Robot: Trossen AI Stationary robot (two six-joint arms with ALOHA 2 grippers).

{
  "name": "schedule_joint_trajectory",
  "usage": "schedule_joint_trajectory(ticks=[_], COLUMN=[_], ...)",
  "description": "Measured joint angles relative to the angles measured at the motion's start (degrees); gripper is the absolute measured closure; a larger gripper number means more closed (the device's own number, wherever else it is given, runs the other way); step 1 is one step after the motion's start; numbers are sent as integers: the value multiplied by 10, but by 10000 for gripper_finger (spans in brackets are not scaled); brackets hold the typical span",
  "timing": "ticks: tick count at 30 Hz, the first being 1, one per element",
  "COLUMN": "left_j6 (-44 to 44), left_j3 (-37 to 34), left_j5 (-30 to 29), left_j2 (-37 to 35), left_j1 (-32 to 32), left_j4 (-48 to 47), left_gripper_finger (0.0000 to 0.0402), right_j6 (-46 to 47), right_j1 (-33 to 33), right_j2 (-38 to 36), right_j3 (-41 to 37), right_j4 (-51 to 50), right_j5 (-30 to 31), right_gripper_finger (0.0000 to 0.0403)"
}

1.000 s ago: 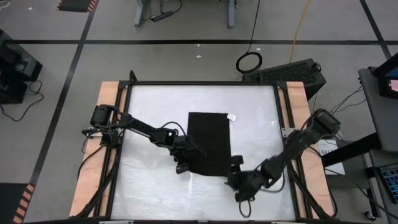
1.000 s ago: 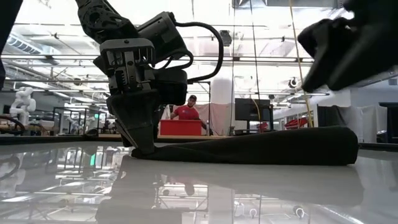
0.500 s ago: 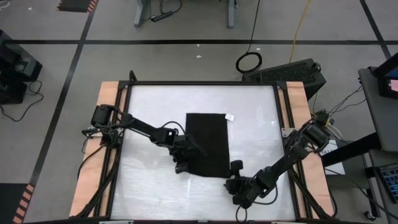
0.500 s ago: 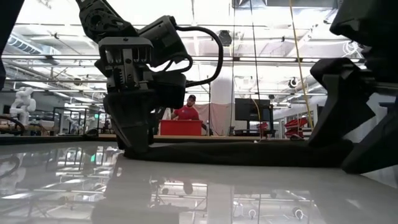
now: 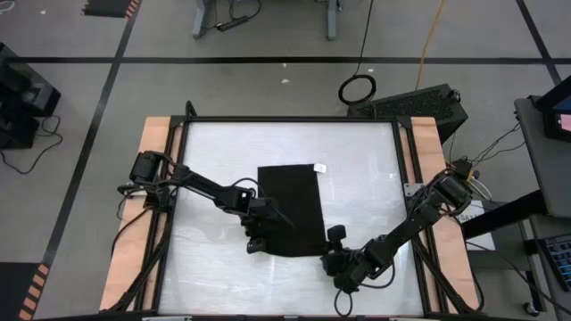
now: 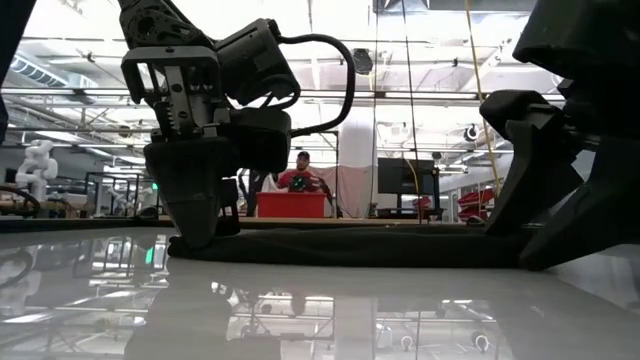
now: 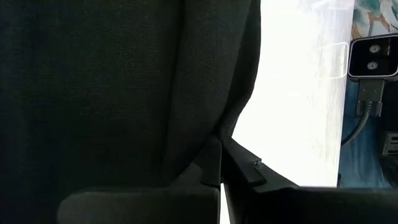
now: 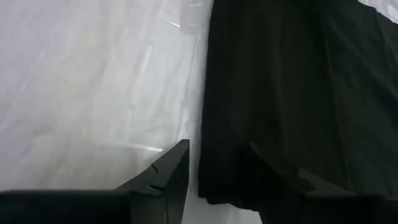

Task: Roll napkin
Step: Roll the black napkin

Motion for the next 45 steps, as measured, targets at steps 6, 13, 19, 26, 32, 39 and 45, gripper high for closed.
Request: schedule_joint_trajectory(ticks=[6,13,19,26,32,39,45], left_j6=[1,1,4,14,16,21,17], left_j3=[0,0,0,0,0,1,2], left_j5=[0,2,5,13,17,-7,-60], left_j2=[0,0,0,0,0,-10,-47], left_j1=[0,0,-2,-3,-17,-43,-64], left_j4=[0,0,0,3,3,-13,-23], left_gripper_finger=[400,400,400,400,400,400,400], right_j6=[-1,-10,-24,-15,13,69,127], right_j1=[-4,-8,-26,-55,-77,-91,-111], right_j2=[-1,-2,-3,-4,-5,-35,-90], right_j3=[0,1,2,-44,-56,-60,-62], right_j4=[0,-19,-36,45,73,98,109], right_j5=[3,12,1,-48,-114,-228,-380], right_gripper_finger=[211,183,210,282,361,391,398])
